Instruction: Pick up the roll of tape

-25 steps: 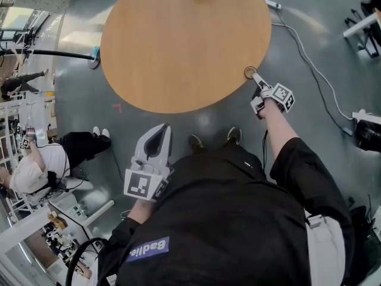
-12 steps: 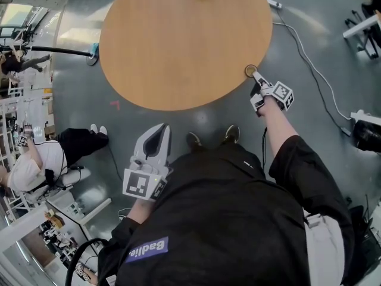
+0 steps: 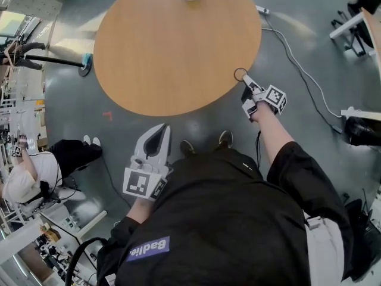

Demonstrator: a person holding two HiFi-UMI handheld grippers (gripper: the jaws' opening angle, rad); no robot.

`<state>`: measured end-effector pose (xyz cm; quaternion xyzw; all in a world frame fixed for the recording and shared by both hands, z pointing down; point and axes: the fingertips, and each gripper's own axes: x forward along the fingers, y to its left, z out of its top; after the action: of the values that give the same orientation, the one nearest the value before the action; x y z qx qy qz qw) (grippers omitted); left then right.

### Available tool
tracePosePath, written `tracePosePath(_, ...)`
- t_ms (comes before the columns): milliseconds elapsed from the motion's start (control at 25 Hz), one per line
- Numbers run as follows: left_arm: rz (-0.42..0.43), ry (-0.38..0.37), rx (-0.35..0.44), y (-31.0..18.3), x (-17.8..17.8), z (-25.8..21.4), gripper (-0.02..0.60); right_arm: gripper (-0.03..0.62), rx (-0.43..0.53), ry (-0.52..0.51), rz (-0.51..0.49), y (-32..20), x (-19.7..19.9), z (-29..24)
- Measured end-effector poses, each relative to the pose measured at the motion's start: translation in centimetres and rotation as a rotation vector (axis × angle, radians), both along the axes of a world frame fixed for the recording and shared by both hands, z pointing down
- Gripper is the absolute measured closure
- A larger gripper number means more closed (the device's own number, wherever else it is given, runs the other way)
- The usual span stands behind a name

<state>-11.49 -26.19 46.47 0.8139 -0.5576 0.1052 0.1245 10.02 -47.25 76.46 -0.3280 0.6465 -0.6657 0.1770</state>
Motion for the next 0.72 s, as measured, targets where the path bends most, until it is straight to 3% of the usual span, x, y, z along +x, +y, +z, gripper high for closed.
tracePosePath(720,0.138,0.093,0.078,0.8,-0.4,-1.6,0.561,0.511,0.156,0.056,-0.098,7.2,-7.2,-12.1)
